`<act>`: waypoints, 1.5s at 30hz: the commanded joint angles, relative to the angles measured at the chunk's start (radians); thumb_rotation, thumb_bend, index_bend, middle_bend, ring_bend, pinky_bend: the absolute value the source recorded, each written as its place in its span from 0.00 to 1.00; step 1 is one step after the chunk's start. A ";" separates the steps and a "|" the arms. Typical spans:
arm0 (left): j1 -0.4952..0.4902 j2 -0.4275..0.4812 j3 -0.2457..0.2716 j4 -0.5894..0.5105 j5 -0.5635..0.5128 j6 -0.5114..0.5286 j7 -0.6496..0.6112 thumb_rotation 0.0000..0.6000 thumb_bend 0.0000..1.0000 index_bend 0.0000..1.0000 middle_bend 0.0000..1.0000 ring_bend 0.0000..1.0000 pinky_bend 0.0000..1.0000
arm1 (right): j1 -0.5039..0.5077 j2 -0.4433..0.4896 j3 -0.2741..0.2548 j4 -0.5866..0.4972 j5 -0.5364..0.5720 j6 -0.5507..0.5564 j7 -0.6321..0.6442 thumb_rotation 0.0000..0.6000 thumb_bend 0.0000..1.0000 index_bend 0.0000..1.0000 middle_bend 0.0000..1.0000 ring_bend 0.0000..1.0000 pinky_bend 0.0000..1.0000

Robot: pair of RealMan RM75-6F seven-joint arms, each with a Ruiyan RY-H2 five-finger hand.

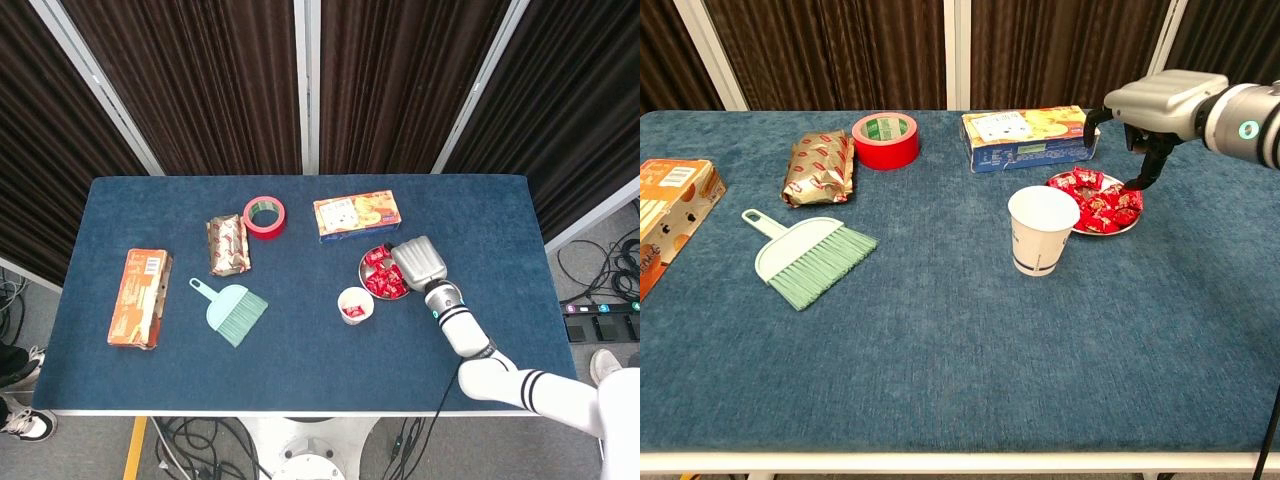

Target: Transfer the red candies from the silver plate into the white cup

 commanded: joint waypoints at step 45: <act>0.006 -0.032 0.001 0.097 -0.012 -0.023 -0.085 1.00 0.11 0.15 0.16 0.06 0.19 | 0.130 -0.236 -0.042 0.325 0.173 -0.119 0.013 1.00 0.26 0.53 1.00 1.00 1.00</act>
